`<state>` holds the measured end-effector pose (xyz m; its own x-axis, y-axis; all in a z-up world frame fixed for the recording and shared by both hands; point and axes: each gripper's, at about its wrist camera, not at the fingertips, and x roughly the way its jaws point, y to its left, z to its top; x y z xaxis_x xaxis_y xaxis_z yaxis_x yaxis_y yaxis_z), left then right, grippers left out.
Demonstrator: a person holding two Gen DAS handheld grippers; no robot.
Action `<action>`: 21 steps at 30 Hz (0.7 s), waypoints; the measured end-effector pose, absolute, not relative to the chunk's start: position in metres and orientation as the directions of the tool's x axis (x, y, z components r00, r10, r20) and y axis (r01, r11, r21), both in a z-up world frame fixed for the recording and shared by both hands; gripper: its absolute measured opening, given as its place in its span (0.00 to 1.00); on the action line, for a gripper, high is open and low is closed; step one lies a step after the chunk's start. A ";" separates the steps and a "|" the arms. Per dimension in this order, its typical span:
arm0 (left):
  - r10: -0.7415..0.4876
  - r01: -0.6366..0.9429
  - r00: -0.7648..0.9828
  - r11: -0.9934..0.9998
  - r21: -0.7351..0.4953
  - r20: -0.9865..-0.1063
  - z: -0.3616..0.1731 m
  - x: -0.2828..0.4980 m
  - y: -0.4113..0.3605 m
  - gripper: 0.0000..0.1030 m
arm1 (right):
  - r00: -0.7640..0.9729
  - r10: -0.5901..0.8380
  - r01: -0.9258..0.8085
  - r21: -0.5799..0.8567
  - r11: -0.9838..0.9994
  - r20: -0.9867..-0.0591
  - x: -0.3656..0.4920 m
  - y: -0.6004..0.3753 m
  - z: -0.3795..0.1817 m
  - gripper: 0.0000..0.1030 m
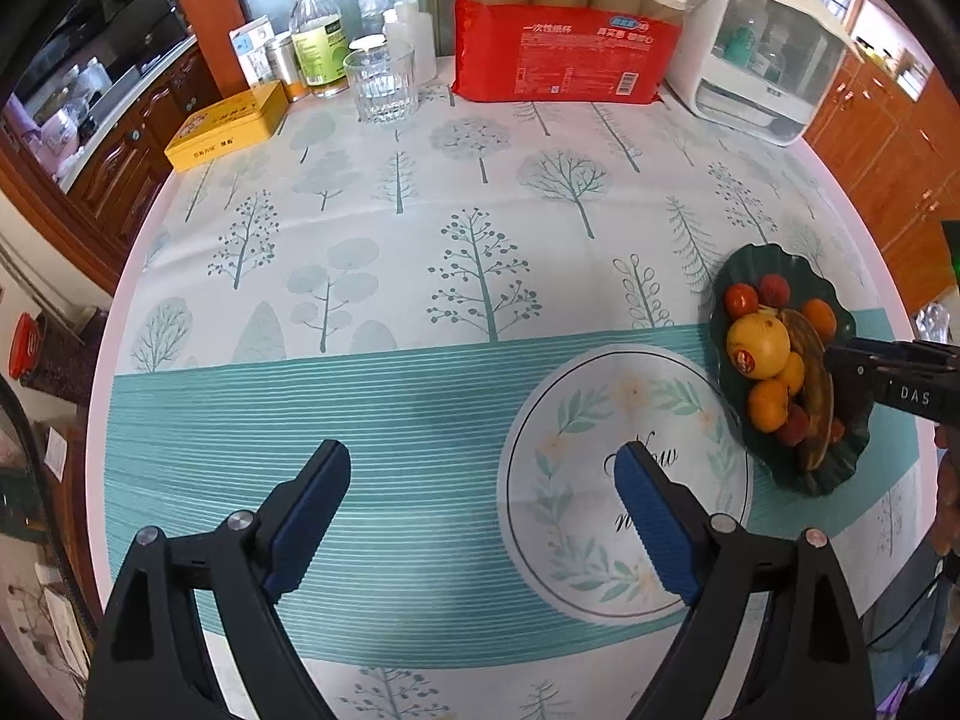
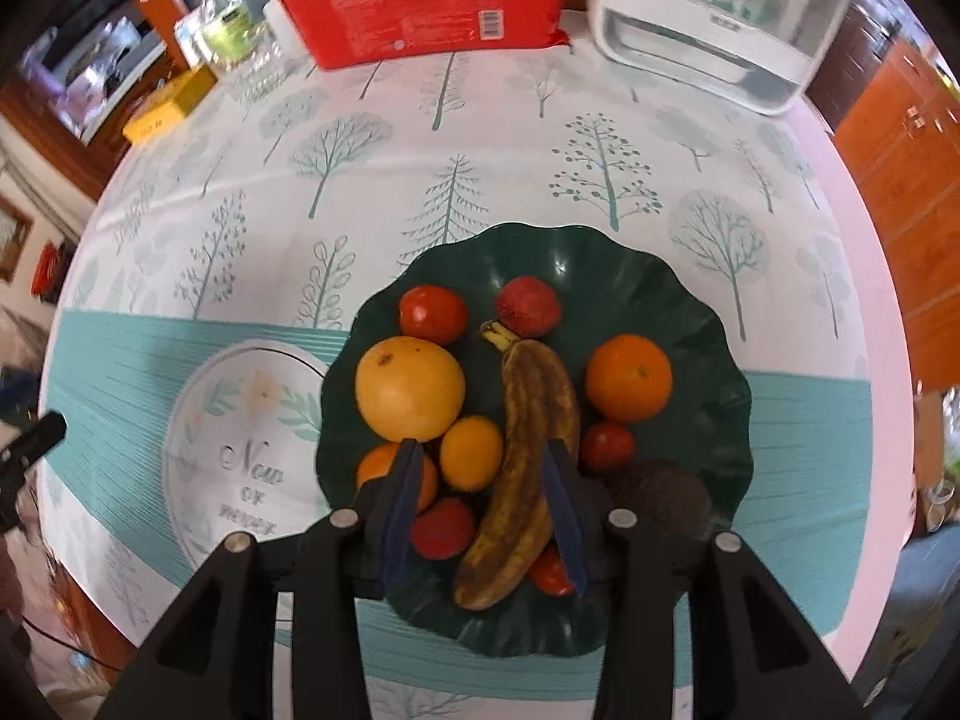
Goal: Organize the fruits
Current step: 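Open the right gripper and withdraw it from the plate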
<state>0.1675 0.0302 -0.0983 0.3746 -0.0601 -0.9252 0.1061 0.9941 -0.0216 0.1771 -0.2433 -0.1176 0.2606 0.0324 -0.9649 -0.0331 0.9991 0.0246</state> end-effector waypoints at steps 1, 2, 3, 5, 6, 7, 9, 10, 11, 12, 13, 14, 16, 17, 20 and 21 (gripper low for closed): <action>-0.065 0.117 0.378 0.993 -0.022 -0.923 -0.096 0.166 0.032 0.87 | 0.270 0.031 -0.020 0.027 0.999 -0.962 0.172 -0.241 -0.115 0.40; -0.069 0.126 0.382 0.992 -0.022 -0.922 -0.095 0.164 0.034 0.87 | 0.278 0.031 -0.009 0.030 1.000 -0.960 0.169 -0.240 -0.113 0.40; -0.073 0.134 0.385 0.991 -0.023 -0.920 -0.094 0.163 0.037 0.87 | 0.286 0.033 0.004 0.035 0.999 -0.958 0.163 -0.238 -0.110 0.40; -0.081 0.146 0.395 0.989 -0.025 -0.915 -0.090 0.159 0.041 0.87 | 0.311 0.033 0.034 0.046 0.998 -0.950 0.149 -0.231 -0.103 0.40; -0.085 0.151 0.401 0.988 -0.026 -0.912 -0.088 0.157 0.043 0.87 | 0.325 0.030 0.047 0.048 0.998 -0.945 0.142 -0.226 -0.100 0.40; -0.093 0.158 0.410 0.987 -0.029 -0.907 -0.085 0.154 0.046 0.87 | 0.335 0.026 0.055 0.047 0.997 -0.942 0.137 -0.223 -0.098 0.40; -0.100 0.164 0.420 0.986 -0.033 -0.902 -0.081 0.150 0.049 0.87 | 0.361 0.013 0.078 0.045 0.996 -0.932 0.120 -0.211 -0.090 0.40; -0.103 0.164 0.427 0.986 -0.035 -0.898 -0.078 0.147 0.052 0.87 | 0.370 0.014 0.083 0.049 0.995 -0.929 0.114 -0.206 -0.087 0.40; -0.103 0.161 0.435 0.986 -0.035 -0.894 -0.075 0.143 0.055 0.87 | 0.385 0.014 0.088 0.052 0.995 -0.923 0.105 -0.200 -0.082 0.40; -0.100 0.155 0.441 0.987 -0.034 -0.892 -0.072 0.140 0.057 0.87 | 0.395 0.015 0.090 0.056 0.994 -0.918 0.099 -0.195 -0.078 0.40; -0.098 0.147 0.450 0.988 -0.034 -0.888 -0.068 0.135 0.060 0.87 | 0.407 0.015 0.089 0.056 0.994 -0.913 0.091 -0.188 -0.074 0.40; -0.098 0.143 0.458 0.989 -0.035 -0.884 -0.065 0.131 0.061 0.87 | 0.417 0.008 0.088 0.049 0.995 -0.909 0.084 -0.182 -0.069 0.40; -0.085 0.131 0.479 0.991 -0.025 -0.874 -0.059 0.123 0.065 0.87 | 0.437 -0.010 0.083 0.029 0.996 -0.899 0.072 -0.171 -0.059 0.40; -0.074 0.121 0.490 0.992 -0.016 -0.868 -0.055 0.118 0.066 0.87 | 0.450 -0.015 0.080 0.023 0.997 -0.893 0.065 -0.165 -0.052 0.40; -0.047 0.081 0.513 0.997 -0.006 -0.857 -0.045 0.106 0.070 0.87 | 0.487 -0.021 0.078 0.019 0.997 -0.873 0.049 -0.153 -0.034 0.41; -0.047 0.064 0.518 0.998 -0.016 -0.854 -0.041 0.100 0.071 0.87 | 0.497 -0.022 0.075 0.018 0.997 -0.868 0.044 -0.150 -0.029 0.42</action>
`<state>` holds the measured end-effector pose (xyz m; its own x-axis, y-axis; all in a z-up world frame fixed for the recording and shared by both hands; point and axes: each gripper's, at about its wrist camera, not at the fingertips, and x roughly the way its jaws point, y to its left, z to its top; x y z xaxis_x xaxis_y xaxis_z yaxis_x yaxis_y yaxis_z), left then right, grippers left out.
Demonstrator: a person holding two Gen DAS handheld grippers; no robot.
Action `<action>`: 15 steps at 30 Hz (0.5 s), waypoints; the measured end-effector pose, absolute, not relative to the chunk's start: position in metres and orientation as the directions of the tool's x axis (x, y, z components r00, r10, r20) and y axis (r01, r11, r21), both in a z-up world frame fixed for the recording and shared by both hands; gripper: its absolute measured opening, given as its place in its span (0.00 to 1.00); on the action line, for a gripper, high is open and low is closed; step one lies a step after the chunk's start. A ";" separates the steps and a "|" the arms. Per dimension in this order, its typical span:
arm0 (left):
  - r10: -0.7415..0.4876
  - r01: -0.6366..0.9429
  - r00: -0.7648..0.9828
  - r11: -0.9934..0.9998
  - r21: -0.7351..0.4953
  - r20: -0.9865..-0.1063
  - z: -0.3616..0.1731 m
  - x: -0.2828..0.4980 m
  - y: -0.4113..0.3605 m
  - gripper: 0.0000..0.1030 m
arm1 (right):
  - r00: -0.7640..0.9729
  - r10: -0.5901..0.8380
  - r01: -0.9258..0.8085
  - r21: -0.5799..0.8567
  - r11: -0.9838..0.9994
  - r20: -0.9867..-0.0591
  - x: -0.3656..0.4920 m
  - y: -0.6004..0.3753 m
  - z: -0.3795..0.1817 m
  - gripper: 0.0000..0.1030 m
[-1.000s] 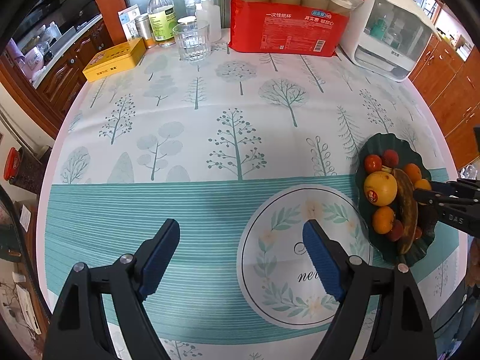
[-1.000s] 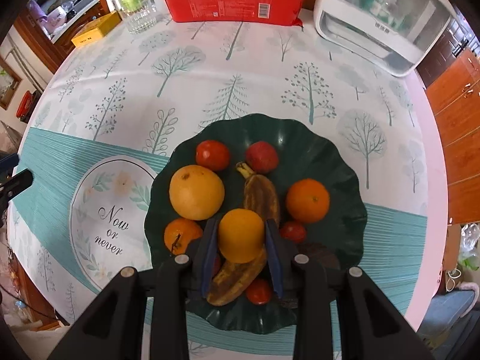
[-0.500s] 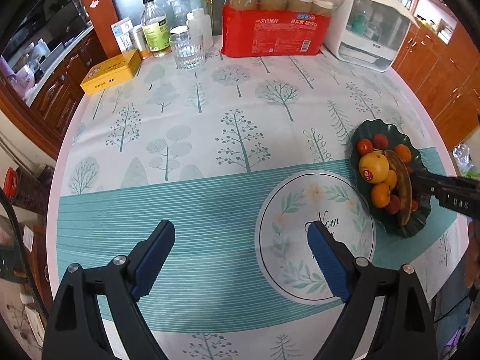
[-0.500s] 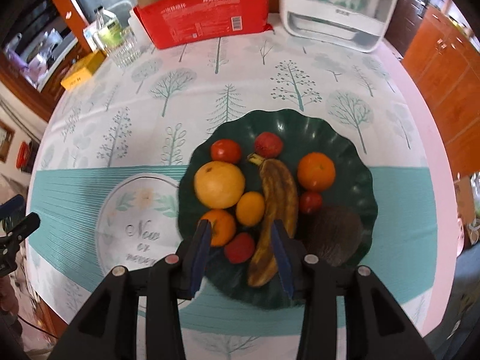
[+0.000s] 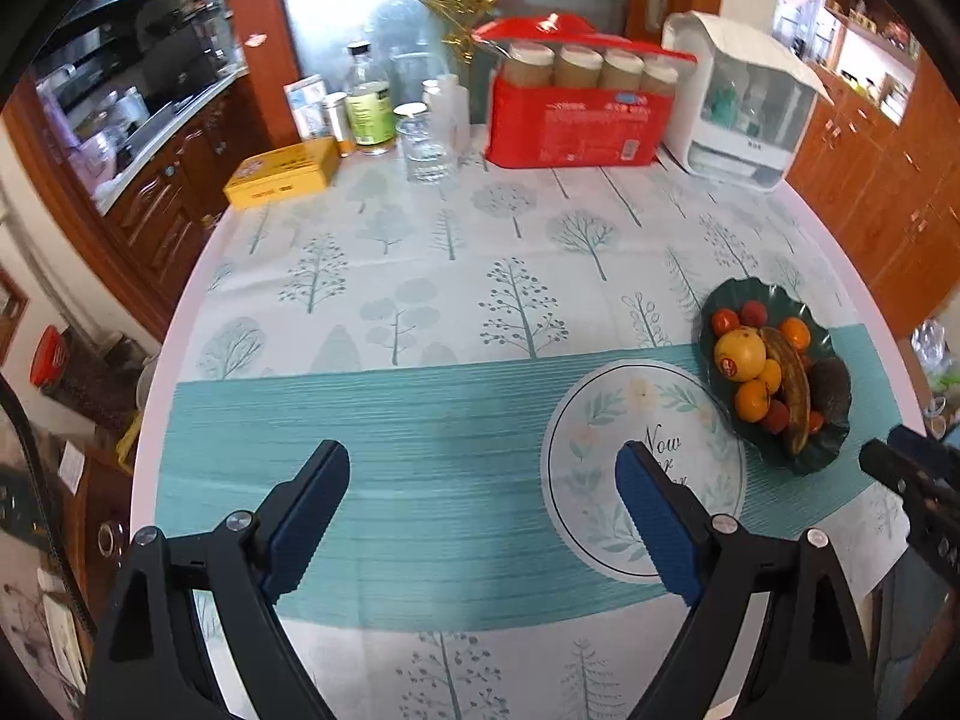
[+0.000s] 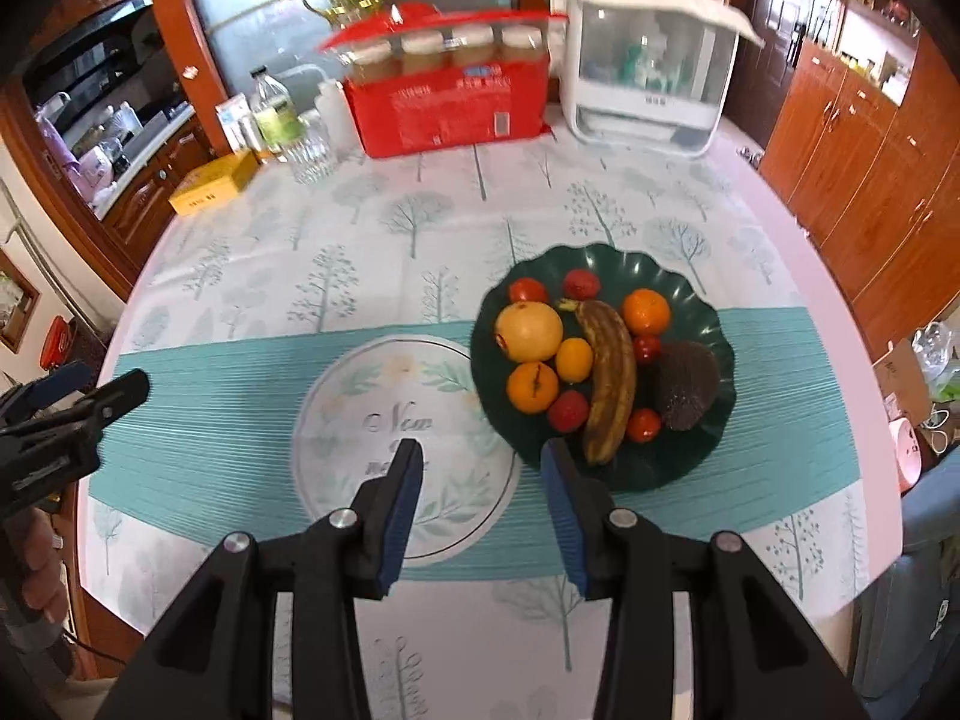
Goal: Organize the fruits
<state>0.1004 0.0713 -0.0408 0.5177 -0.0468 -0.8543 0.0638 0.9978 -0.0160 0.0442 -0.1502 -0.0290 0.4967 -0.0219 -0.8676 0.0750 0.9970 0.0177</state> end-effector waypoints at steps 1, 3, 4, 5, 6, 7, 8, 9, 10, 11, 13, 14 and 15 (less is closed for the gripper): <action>-0.047 0.050 0.521 0.998 -0.024 -0.852 -0.037 0.096 0.071 0.87 | 0.511 -0.029 0.072 0.009 0.997 -0.859 0.038 -0.146 -0.022 0.43; -0.049 0.033 0.530 0.999 -0.037 -0.847 -0.031 0.087 0.071 0.88 | 0.533 -0.043 0.078 -0.001 0.997 -0.845 0.031 -0.143 -0.013 0.49; -0.049 0.026 0.534 0.999 -0.041 -0.844 -0.027 0.081 0.069 0.88 | 0.541 -0.049 0.082 -0.006 0.997 -0.840 0.027 -0.142 -0.009 0.51; -0.046 0.019 0.541 0.999 -0.042 -0.840 -0.024 0.076 0.067 0.89 | 0.546 -0.053 0.089 -0.005 0.996 -0.836 0.024 -0.143 -0.005 0.53; -0.040 0.014 0.553 0.999 -0.039 -0.833 -0.021 0.070 0.063 0.89 | 0.550 -0.055 0.094 -0.003 0.996 -0.833 0.022 -0.143 -0.002 0.54; -0.030 0.009 0.562 0.999 -0.031 -0.827 -0.018 0.066 0.060 0.89 | 0.552 -0.052 0.098 0.003 0.995 -0.832 0.020 -0.144 0.001 0.55; -0.026 0.006 0.568 1.000 -0.027 -0.822 -0.016 0.062 0.057 0.89 | 0.556 -0.045 0.098 0.012 0.995 -0.830 0.017 -0.145 0.004 0.55; -0.022 0.002 0.575 1.000 -0.025 -0.818 -0.014 0.058 0.055 0.89 | 0.565 -0.049 0.097 0.007 0.995 -0.824 0.014 -0.145 0.008 0.55; -0.016 -0.005 0.581 1.000 -0.023 -0.814 -0.012 0.054 0.053 0.89 | 0.573 -0.066 0.098 -0.012 0.995 -0.817 0.012 -0.146 0.011 0.55; -0.010 -0.013 0.585 1.000 -0.022 -0.811 -0.011 0.051 0.051 0.89 | 0.579 -0.075 0.096 -0.024 0.995 -0.812 0.010 -0.146 0.013 0.55; -0.003 -0.028 0.591 0.999 -0.024 -0.807 -0.008 0.043 0.048 0.89 | 0.578 -0.056 0.085 -0.008 0.996 -0.814 0.008 -0.150 0.015 0.58; 0.003 -0.036 0.590 0.999 -0.022 -0.808 -0.007 0.040 0.046 0.89 | 0.572 -0.038 0.083 0.012 0.997 -0.819 0.007 -0.152 0.015 0.59; 0.011 -0.047 0.588 0.999 -0.021 -0.808 -0.007 0.036 0.045 0.89 | 0.563 -0.019 0.086 0.035 0.996 -0.826 0.007 -0.155 0.015 0.59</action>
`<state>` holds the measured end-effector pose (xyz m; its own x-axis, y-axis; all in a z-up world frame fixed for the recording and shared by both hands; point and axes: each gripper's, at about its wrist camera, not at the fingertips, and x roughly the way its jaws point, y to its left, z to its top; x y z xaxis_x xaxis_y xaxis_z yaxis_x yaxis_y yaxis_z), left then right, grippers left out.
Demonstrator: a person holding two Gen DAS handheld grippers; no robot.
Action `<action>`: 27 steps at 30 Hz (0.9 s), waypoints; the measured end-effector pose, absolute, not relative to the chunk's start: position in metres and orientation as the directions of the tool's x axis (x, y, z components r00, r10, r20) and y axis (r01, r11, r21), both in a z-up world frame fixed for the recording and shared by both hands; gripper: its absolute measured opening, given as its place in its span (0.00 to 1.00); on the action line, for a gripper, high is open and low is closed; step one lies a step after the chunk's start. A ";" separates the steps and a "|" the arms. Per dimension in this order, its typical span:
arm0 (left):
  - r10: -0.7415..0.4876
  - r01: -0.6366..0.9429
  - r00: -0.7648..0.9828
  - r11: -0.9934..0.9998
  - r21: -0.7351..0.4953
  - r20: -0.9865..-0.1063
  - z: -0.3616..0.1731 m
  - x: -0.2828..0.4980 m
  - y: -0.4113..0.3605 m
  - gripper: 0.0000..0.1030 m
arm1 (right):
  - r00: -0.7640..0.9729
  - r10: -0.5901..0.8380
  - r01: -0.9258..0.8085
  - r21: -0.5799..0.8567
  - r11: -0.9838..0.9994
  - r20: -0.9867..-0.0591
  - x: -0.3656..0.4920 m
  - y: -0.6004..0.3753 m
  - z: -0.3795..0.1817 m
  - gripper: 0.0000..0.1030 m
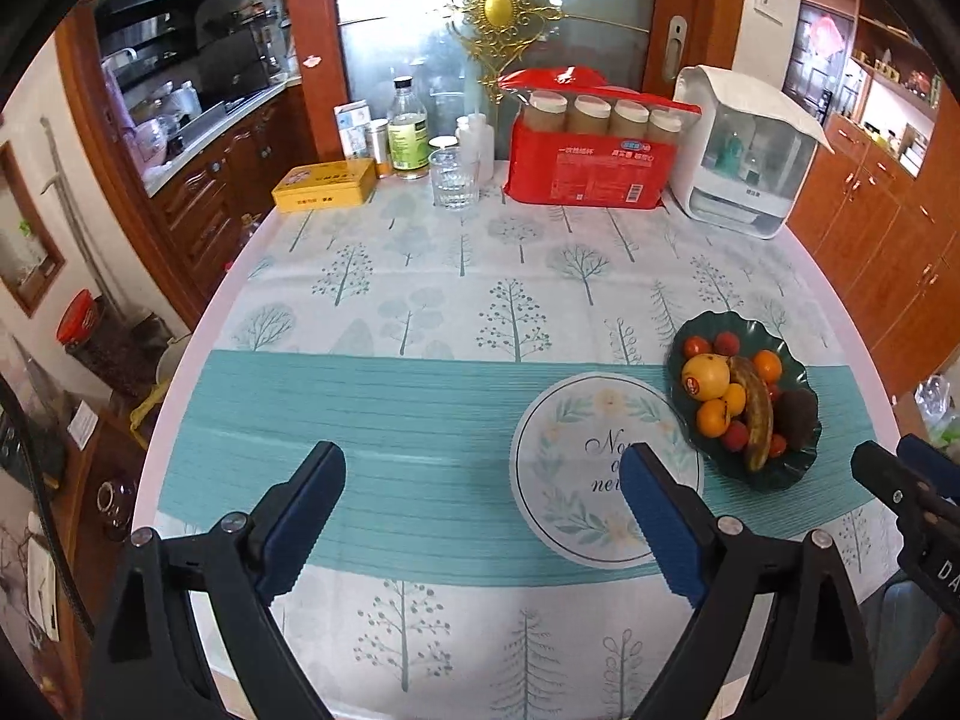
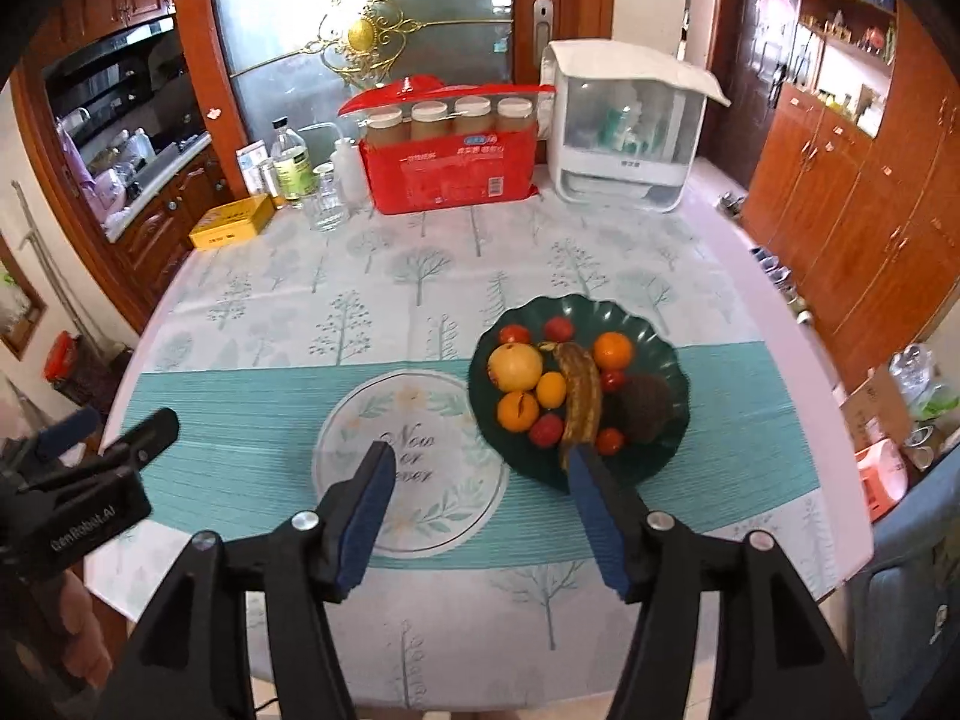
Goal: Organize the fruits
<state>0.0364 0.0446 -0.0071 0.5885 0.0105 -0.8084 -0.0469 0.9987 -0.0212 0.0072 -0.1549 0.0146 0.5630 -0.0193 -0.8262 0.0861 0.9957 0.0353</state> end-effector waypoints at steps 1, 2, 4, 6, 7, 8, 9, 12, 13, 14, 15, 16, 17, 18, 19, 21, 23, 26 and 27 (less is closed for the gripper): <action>0.015 -0.053 0.588 0.998 -0.020 -0.808 -0.007 0.034 0.044 0.89 | 0.556 0.007 0.085 0.066 0.994 -0.831 0.006 -0.157 0.014 0.59; 0.023 -0.063 0.588 0.998 -0.017 -0.808 -0.006 0.030 0.042 0.89 | 0.556 0.019 0.080 0.077 0.994 -0.831 0.005 -0.157 0.013 0.59; 0.033 -0.075 0.593 0.997 -0.014 -0.805 -0.005 0.026 0.041 0.89 | 0.558 0.011 0.065 0.057 0.996 -0.830 0.002 -0.154 0.012 0.59; 0.047 -0.086 0.598 0.996 -0.006 -0.800 -0.004 0.023 0.039 0.89 | 0.569 0.009 0.052 0.046 0.998 -0.823 0.000 -0.154 0.013 0.59; 0.051 -0.092 0.602 0.996 -0.006 -0.797 -0.002 0.021 0.039 0.89 | 0.574 0.001 0.045 0.034 0.998 -0.819 -0.001 -0.153 0.014 0.59; 0.052 -0.095 0.605 0.995 -0.007 -0.794 -0.001 0.019 0.038 0.90 | 0.578 -0.008 0.040 0.019 0.999 -0.816 -0.002 -0.153 0.014 0.59; 0.054 -0.097 0.608 0.995 -0.007 -0.792 0.000 0.017 0.037 0.90 | 0.584 -0.014 0.035 0.008 0.999 -0.812 -0.003 -0.153 0.015 0.59; 0.063 -0.101 0.614 0.995 0.000 -0.787 0.002 0.014 0.034 0.90 | 0.599 -0.027 0.037 -0.006 0.999 -0.800 -0.004 -0.156 0.016 0.59; 0.065 -0.102 0.615 0.995 0.002 -0.786 0.003 0.014 0.033 0.90 | 0.605 -0.033 0.036 -0.014 0.999 -0.795 -0.004 -0.157 0.016 0.59; 0.066 -0.102 0.617 0.995 0.003 -0.785 0.003 0.014 0.033 0.90 | 0.606 -0.037 0.035 -0.020 0.999 -0.795 -0.004 -0.157 0.016 0.59; 0.065 -0.102 0.619 0.995 0.003 -0.782 0.004 0.013 0.032 0.90 | 0.603 -0.034 0.034 -0.018 0.999 -0.797 -0.004 -0.157 0.015 0.59; 0.065 -0.100 0.621 0.995 0.003 -0.781 0.004 0.012 0.031 0.90 | 0.597 -0.027 0.033 -0.009 0.999 -0.802 -0.004 -0.158 0.013 0.59; 0.065 -0.099 0.622 0.995 0.004 -0.780 0.004 0.013 0.030 0.90 | 0.594 -0.025 0.033 -0.006 0.999 -0.804 -0.003 -0.159 0.012 0.59; 0.066 -0.099 0.623 0.995 0.005 -0.779 0.005 0.013 0.029 0.90 | 0.591 -0.023 0.033 -0.004 0.999 -0.807 -0.003 -0.160 0.011 0.59; 0.066 -0.098 0.624 0.995 0.005 -0.778 0.005 0.013 0.028 0.90 | 0.590 -0.023 0.033 -0.004 0.999 -0.807 -0.003 -0.160 0.011 0.59; 0.062 -0.095 0.628 0.996 0.003 -0.775 0.006 0.012 0.028 0.90 | 0.595 -0.023 0.032 -0.005 0.999 -0.804 -0.004 -0.160 0.012 0.59; 0.061 -0.091 0.629 0.996 0.005 -0.775 0.006 0.012 0.027 0.90 | 0.601 -0.024 0.027 -0.009 1.000 -0.799 -0.004 -0.158 0.013 0.59; 0.057 -0.084 0.627 0.996 0.006 -0.777 0.005 0.013 0.026 0.90 | 0.612 -0.029 0.021 -0.020 1.000 -0.790 -0.005 -0.155 0.015 0.59; 0.056 -0.083 0.626 0.997 0.006 -0.778 0.004 0.014 0.027 0.90 | 0.616 -0.030 0.020 -0.022 1.000 -0.787 -0.006 -0.154 0.016 0.59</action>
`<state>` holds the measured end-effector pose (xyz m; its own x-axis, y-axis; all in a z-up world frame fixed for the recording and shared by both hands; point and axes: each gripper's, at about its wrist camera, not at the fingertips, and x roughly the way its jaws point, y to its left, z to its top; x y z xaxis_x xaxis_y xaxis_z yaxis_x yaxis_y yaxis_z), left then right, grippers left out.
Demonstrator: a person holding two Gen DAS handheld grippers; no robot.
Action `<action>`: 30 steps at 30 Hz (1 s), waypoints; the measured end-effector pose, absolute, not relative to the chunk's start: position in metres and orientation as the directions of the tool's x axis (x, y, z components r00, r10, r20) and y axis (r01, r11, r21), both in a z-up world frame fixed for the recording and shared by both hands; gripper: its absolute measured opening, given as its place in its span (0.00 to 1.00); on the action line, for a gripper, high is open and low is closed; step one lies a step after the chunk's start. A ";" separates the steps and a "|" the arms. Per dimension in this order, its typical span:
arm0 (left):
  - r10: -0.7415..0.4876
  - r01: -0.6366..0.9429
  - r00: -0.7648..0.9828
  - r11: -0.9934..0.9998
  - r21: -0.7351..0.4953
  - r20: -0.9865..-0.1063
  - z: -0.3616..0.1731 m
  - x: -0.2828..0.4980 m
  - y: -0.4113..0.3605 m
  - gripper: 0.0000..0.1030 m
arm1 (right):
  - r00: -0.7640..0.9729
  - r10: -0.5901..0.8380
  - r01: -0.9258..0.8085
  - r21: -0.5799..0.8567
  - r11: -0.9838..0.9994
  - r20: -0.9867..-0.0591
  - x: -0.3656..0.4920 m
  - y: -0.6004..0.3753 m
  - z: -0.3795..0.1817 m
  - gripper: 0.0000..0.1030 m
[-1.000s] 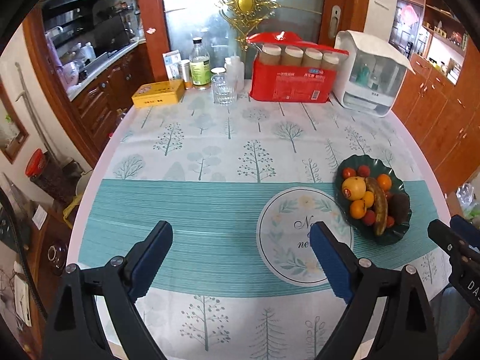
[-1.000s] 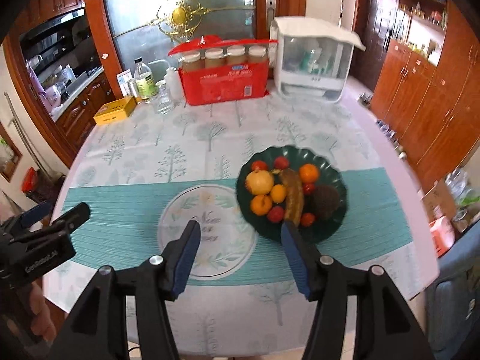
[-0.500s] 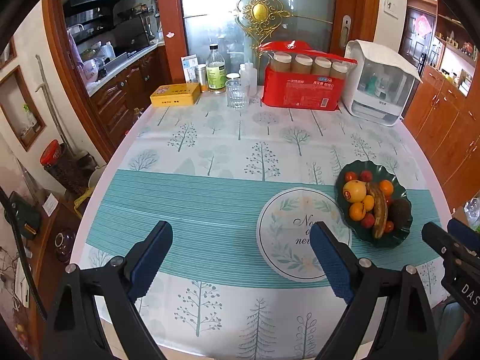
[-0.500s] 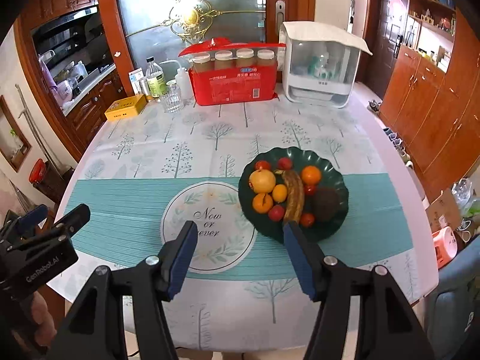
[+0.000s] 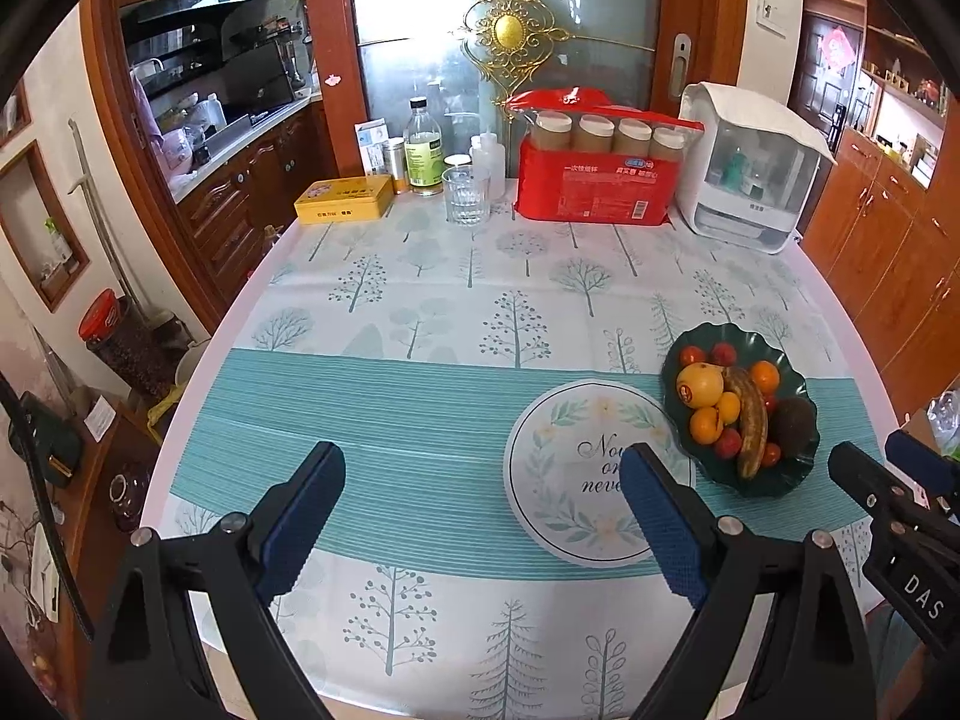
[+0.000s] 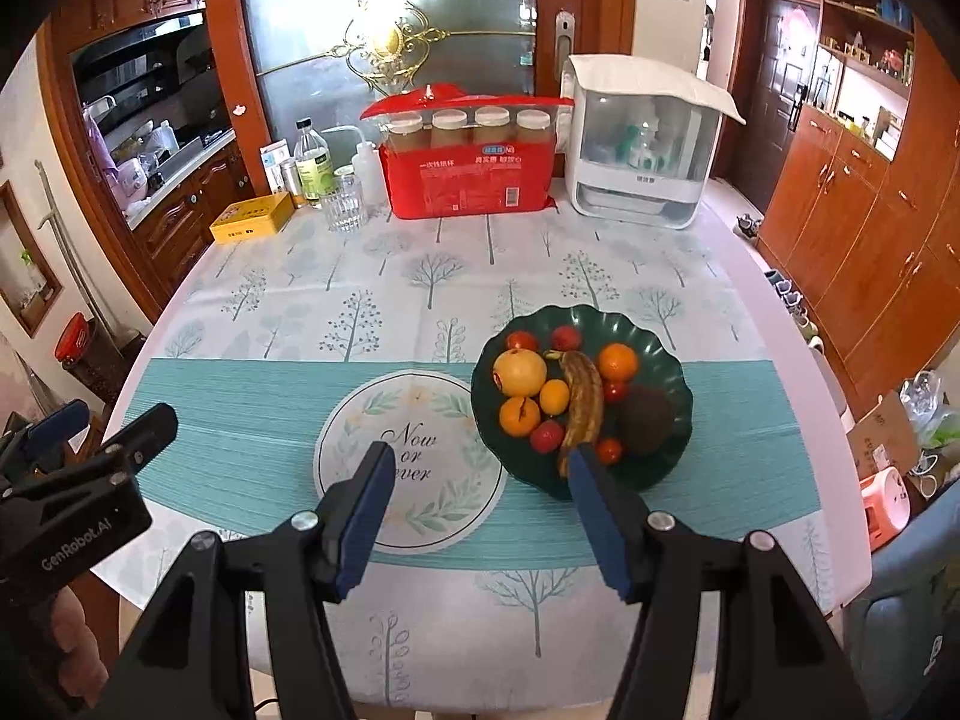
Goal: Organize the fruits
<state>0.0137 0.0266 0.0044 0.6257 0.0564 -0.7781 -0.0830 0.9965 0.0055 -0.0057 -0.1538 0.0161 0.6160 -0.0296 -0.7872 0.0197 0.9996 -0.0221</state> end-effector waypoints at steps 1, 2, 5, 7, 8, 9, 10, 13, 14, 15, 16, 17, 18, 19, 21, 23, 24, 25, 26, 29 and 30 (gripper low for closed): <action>0.055 -0.082 0.625 0.997 0.004 -0.779 0.004 0.014 0.027 0.90 | 0.620 -0.029 0.018 -0.022 1.000 -0.784 -0.006 -0.154 0.017 0.59; 0.055 -0.081 0.626 0.997 0.005 -0.778 0.004 0.014 0.027 0.90 | 0.623 -0.029 0.018 -0.023 1.000 -0.782 -0.006 -0.153 0.018 0.59; 0.057 -0.083 0.626 0.997 0.006 -0.778 0.004 0.014 0.026 0.90 | 0.629 -0.030 0.018 -0.024 1.000 -0.777 -0.007 -0.151 0.019 0.59; 0.057 -0.083 0.625 0.997 0.006 -0.778 0.004 0.014 0.027 0.90 | 0.629 -0.028 0.017 -0.021 1.000 -0.777 -0.007 -0.150 0.019 0.59; 0.056 -0.083 0.626 0.997 0.005 -0.778 0.004 0.014 0.026 0.90 | 0.629 -0.028 0.018 -0.021 1.000 -0.777 -0.007 -0.151 0.019 0.59; 0.057 -0.083 0.625 0.996 0.006 -0.779 0.004 0.014 0.026 0.90 | 0.628 -0.027 0.018 -0.021 1.000 -0.778 -0.007 -0.150 0.019 0.59; 0.056 -0.083 0.623 0.997 0.006 -0.780 0.004 0.015 0.026 0.90 | 0.628 -0.026 0.017 -0.019 1.000 -0.777 -0.007 -0.150 0.020 0.59; 0.055 -0.082 0.618 0.997 0.005 -0.784 0.002 0.015 0.029 0.90 | 0.630 -0.027 0.016 -0.021 1.000 -0.776 -0.007 -0.147 0.020 0.59; 0.055 -0.082 0.616 0.997 0.005 -0.786 0.002 0.015 0.029 0.90 | 0.630 -0.026 0.016 -0.022 1.000 -0.776 -0.007 -0.147 0.020 0.59; 0.055 -0.082 0.616 0.997 0.005 -0.786 0.001 0.015 0.031 0.90 | 0.630 -0.026 0.016 -0.021 1.000 -0.776 -0.007 -0.147 0.019 0.59; 0.054 -0.081 0.617 0.997 0.005 -0.785 0.001 0.015 0.031 0.90 | 0.629 -0.026 0.015 -0.021 1.000 -0.777 -0.007 -0.146 0.019 0.59; 0.054 -0.080 0.617 0.997 0.005 -0.785 0.001 0.016 0.030 0.90 | 0.628 -0.025 0.015 -0.020 1.000 -0.778 -0.007 -0.145 0.019 0.59; 0.055 -0.083 0.616 0.997 0.005 -0.786 0.001 0.015 0.030 0.90 | 0.627 -0.024 0.014 -0.019 1.000 -0.778 -0.006 -0.144 0.019 0.59; 0.054 -0.080 0.616 0.997 0.005 -0.786 0.001 0.015 0.030 0.90 | 0.625 -0.023 0.014 -0.018 1.000 -0.780 -0.006 -0.143 0.019 0.59; 0.051 -0.076 0.617 0.997 0.005 -0.785 0.000 0.016 0.033 0.90 | 0.625 -0.023 0.015 -0.017 1.000 -0.781 -0.005 -0.142 0.019 0.59; 0.052 -0.078 0.617 0.997 0.004 -0.785 0.000 0.016 0.032 0.90 | 0.626 -0.023 0.015 -0.018 1.000 -0.780 -0.005 -0.142 0.019 0.59; 0.053 -0.079 0.616 0.997 0.006 -0.786 0.001 0.016 0.032 0.90 | 0.626 -0.024 0.016 -0.017 1.000 -0.780 -0.005 -0.141 0.019 0.59; 0.052 -0.076 0.616 0.997 0.006 -0.786 0.000 0.016 0.032 0.90 | 0.624 -0.024 0.016 -0.017 1.000 -0.781 -0.005 -0.140 0.018 0.59; 0.051 -0.075 0.616 0.997 0.006 -0.786 0.000 0.016 0.032 0.90 | 0.622 -0.023 0.015 -0.017 1.000 -0.783 -0.005 -0.140 0.019 0.59; 0.044 -0.062 0.618 0.998 0.007 -0.785 0.000 0.016 0.037 0.90 | 0.618 -0.023 0.016 -0.016 1.000 -0.786 -0.005 -0.137 0.018 0.59; 0.044 -0.061 0.619 0.998 0.007 -0.784 0.000 0.016 0.038 0.90 | 0.618 -0.024 0.018 -0.016 1.000 -0.786 -0.006 -0.136 0.018 0.59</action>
<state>0.0159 0.0378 0.0002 0.6187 0.0439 -0.7844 -0.0613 0.9981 0.0074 -0.0056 -0.1355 0.0176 0.6177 -0.0237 -0.7860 0.0177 0.9997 -0.0162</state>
